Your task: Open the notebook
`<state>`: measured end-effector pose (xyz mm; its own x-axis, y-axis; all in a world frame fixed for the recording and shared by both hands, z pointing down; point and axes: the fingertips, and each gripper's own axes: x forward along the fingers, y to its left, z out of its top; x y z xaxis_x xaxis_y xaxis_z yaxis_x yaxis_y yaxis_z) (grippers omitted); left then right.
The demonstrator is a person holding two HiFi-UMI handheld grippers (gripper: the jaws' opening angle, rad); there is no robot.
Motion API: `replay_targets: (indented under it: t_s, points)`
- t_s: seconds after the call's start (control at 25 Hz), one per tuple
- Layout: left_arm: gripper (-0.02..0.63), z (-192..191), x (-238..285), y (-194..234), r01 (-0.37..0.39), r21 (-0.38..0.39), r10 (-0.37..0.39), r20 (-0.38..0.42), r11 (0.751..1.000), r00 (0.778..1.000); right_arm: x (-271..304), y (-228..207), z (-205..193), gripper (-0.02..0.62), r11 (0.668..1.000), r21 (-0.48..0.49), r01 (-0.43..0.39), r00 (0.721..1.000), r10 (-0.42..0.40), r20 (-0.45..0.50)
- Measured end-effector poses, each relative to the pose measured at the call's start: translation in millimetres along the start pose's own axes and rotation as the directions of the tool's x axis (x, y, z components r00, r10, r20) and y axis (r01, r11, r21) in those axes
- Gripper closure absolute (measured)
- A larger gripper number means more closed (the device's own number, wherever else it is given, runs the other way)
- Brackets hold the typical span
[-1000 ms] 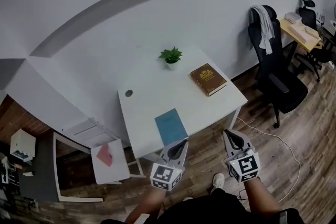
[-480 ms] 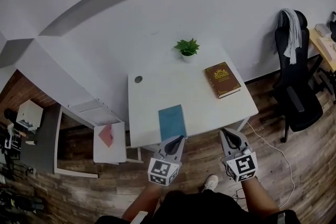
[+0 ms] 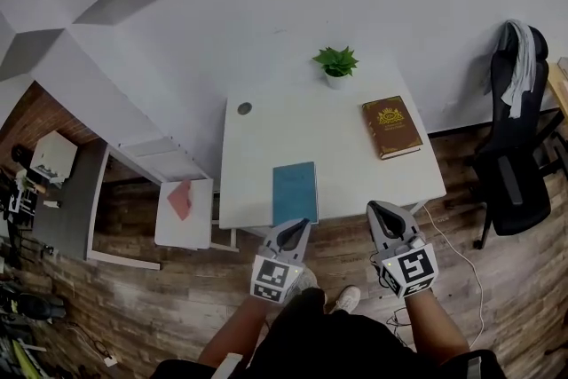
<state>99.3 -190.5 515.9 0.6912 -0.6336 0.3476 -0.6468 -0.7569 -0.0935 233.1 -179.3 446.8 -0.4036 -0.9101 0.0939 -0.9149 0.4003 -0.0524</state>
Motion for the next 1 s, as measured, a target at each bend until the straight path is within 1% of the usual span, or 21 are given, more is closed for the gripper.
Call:
replay_targets:
  t_s: [0.12, 0.24, 0.32, 0.4, 0.48, 0.52, 0.6, 0.68, 0.8, 0.92, 1.0]
  points:
    - [0.601, -1, 10, 6, 0.006, 0.027, -0.006, -0.003, 1.0, 1.0, 12, -2, 1, 0.595, 1.0, -0.007, -0.002, 1.0, 0.002, 0.0]
    - [0.601, -5, 16, 15, 0.001, 0.048, -0.001, -0.011, 0.999, 1.0, 23, 0, -9, 0.595, 1.0, -0.007, -0.009, 0.999, 0.008, -0.037]
    - [0.601, -12, 20, 19, -0.002, 0.073, 0.005, -0.03, 0.997, 1.0, 29, 0, -16, 0.595, 1.0, -0.005, -0.01, 0.998, 0.01, -0.066]
    - [0.601, -28, 25, 22, -0.005, 0.121, 0.015, -0.083, 0.993, 0.996, 34, -1, -23, 0.595, 1.0, -0.005, -0.009, 0.997, 0.009, -0.075]
    - [0.599, -47, 30, 22, 0.016, 0.187, 0.013, -0.149, 0.982, 0.989, 37, -1, -29, 0.595, 1.0, -0.003, -0.011, 0.996, 0.011, -0.088]
    - [0.572, -56, 34, 21, 0.034, 0.224, 0.008, -0.18, 0.974, 0.984, 38, -1, -32, 0.595, 1.0, -0.002, -0.014, 0.995, 0.014, -0.101]
    - [0.509, -74, 41, 20, 0.071, 0.295, 0.0, -0.236, 0.953, 0.972, 40, -1, -39, 0.595, 1.0, 0.008, -0.019, 0.992, 0.019, -0.121]
    - [0.5, -90, 48, 19, 0.105, 0.358, -0.002, -0.278, 0.928, 0.961, 41, 0, -46, 0.595, 1.0, 0.023, -0.019, 0.991, 0.022, -0.13]
    - [0.479, -117, 59, 14, 0.171, 0.43, -0.016, -0.34, 0.887, 0.94, 43, 2, -56, 0.595, 0.999, 0.038, -0.02, 0.991, 0.025, -0.135]
    - [0.479, -146, 72, 8, 0.261, 0.488, -0.036, -0.423, 0.833, 0.906, 47, 7, -65, 0.595, 0.999, 0.037, -0.031, 0.987, 0.037, -0.157]
    - [0.479, -161, 80, 9, 0.303, 0.523, -0.031, -0.466, 0.797, 0.884, 50, 10, -70, 0.595, 0.999, 0.032, -0.037, 0.985, 0.042, -0.17]
